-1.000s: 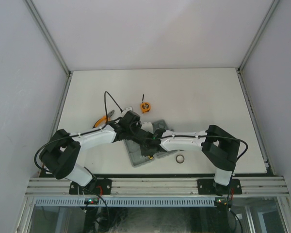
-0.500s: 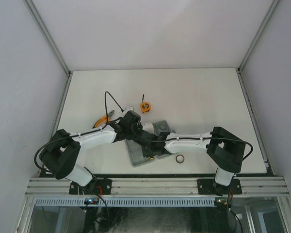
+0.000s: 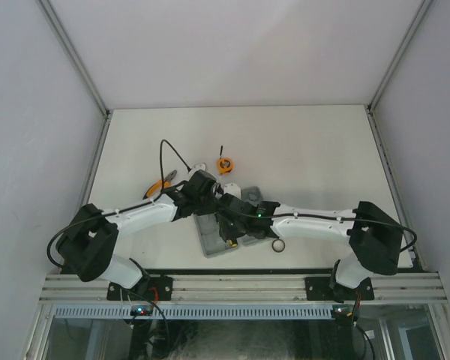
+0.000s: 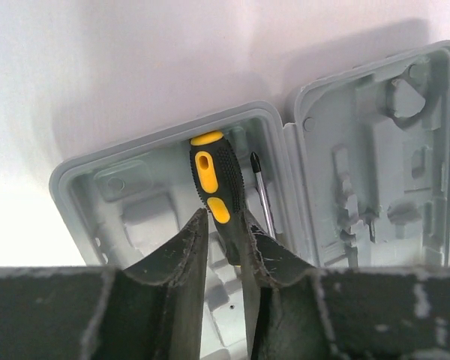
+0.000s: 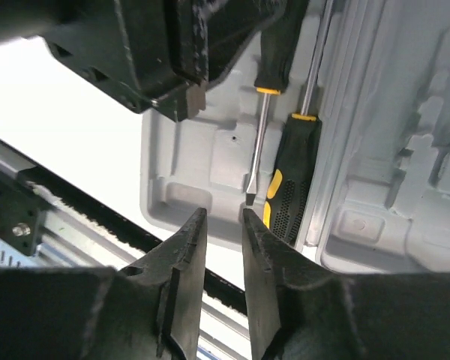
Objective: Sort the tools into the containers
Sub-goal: Adjust the screwdriver in the storage box.
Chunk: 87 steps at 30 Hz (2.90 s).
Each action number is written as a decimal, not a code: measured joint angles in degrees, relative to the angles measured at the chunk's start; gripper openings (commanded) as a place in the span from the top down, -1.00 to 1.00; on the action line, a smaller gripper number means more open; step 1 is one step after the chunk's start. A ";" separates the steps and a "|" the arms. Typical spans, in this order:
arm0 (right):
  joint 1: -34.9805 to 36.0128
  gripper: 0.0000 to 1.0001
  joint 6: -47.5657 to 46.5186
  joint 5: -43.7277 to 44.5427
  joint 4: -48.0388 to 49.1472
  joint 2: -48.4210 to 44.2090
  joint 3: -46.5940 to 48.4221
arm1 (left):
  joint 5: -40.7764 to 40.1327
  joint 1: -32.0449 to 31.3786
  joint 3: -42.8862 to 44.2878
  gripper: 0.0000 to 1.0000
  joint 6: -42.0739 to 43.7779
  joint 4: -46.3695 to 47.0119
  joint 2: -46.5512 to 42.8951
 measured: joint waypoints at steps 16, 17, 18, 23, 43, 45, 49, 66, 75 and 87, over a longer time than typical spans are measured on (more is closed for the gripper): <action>-0.52 0.36 -2.78 2.54 1.07 -7.15 -0.90 | -2.45 -0.09 0.00 0.17 2.91 -2.19 -9.11; -0.52 0.37 -2.78 2.73 1.14 -7.52 -1.22 | -2.64 -0.11 0.00 0.17 3.06 -2.19 -9.70; -0.52 0.39 -2.78 2.84 1.20 -7.93 -1.55 | -2.82 -0.11 0.00 0.17 3.34 -2.16 -10.47; -0.81 0.40 -2.75 2.89 1.90 -8.52 -2.25 | -4.13 -0.11 0.00 0.17 4.02 -2.10 -14.69; -1.27 0.69 -4.85 2.69 8.02 -5.38 -3.52 | -6.05 6.19 -12.94 0.15 3.89 -1.75 -28.04; -1.64 0.71 -4.87 1.38 7.32 -3.13 -1.70 | -5.64 7.13 -14.19 0.15 3.89 -1.81 -28.68; -2.60 0.72 -4.81 -0.15 6.19 0.83 1.27 | -5.16 8.00 -15.93 0.15 3.93 -2.08 -29.29; -8.52 0.78 -6.47 -2.60 3.61 11.47 9.51 | -3.74 8.22 -17.20 0.17 3.98 -1.66 -28.74; -9.01 0.79 -7.82 -3.56 0.72 16.83 14.27 | -3.50 8.22 -17.31 0.18 3.96 -1.42 -28.26; -8.55 0.76 -8.04 -2.21 -3.85 18.78 18.01 | -2.64 8.22 -17.92 0.19 3.96 -1.05 -27.96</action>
